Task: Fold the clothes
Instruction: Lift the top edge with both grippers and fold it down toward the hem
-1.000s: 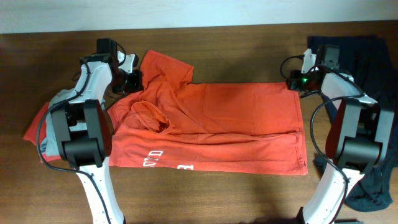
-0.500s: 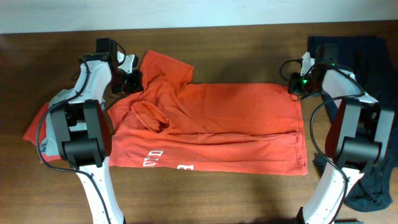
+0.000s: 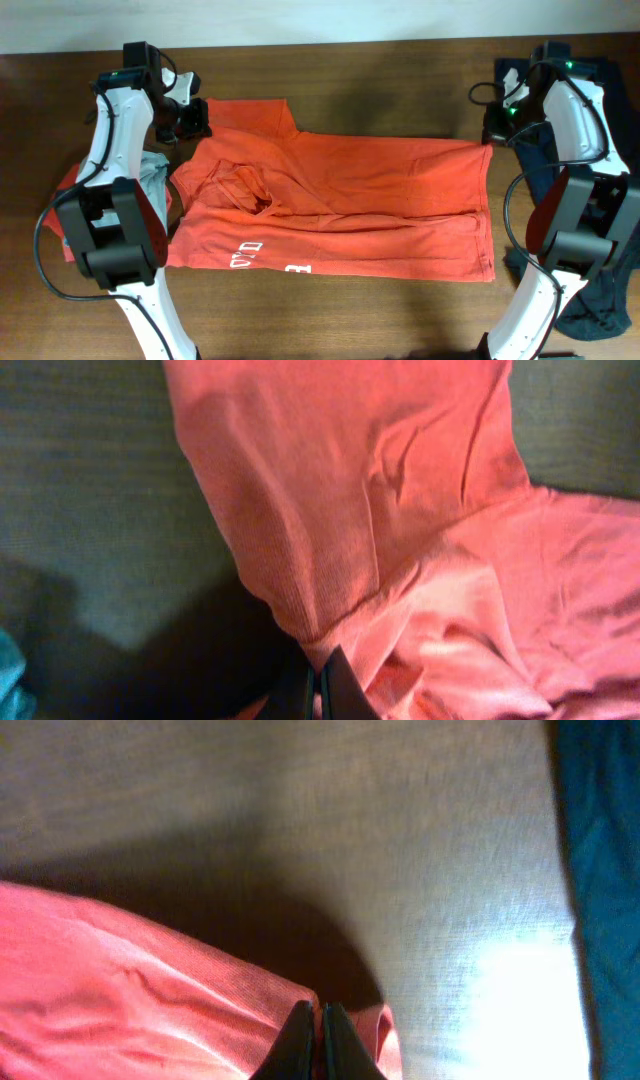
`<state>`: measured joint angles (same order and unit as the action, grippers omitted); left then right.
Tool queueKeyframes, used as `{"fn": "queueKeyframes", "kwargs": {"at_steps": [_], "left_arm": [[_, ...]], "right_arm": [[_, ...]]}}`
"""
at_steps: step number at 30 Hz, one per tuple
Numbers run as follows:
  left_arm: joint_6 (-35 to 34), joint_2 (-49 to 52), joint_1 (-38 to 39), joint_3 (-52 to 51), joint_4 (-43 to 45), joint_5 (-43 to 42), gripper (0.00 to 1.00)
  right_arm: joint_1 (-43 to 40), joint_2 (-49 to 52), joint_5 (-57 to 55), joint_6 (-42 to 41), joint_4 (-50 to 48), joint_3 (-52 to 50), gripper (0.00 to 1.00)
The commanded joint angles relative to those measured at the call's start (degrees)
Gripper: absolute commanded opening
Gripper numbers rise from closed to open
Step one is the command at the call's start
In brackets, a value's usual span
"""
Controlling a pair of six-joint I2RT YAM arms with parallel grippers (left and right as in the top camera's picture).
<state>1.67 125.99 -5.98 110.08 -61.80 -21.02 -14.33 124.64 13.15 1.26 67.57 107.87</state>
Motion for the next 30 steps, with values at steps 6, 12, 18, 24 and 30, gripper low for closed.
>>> {"fn": "queueKeyframes", "kwargs": {"at_steps": [6,12,18,24,30], "left_arm": [[-0.9,-3.5,-2.2,1.1,-7.2,4.1,0.0],[-1.1,-3.5,-5.2,1.1,-10.4,4.2,0.0],[-1.1,-3.5,-5.3,1.1,-14.4,4.1,0.0],[-1.0,-3.5,-5.3,1.1,-19.2,4.1,0.0],[-1.0,-3.5,-5.6,1.1,-24.3,4.3,0.0]], "right_arm": [[-2.2,-1.3,-2.8,-0.2,7.3,1.1,0.04],[-5.5,-1.3,-2.8,-0.2,9.8,1.1,0.04],[-6.0,-1.3,-2.9,-0.2,13.1,1.1,0.04],[-6.1,-1.3,-5.0,-0.2,18.7,1.1,0.04],[-6.1,-1.3,-6.4,-0.2,22.0,1.1,0.05]]}}
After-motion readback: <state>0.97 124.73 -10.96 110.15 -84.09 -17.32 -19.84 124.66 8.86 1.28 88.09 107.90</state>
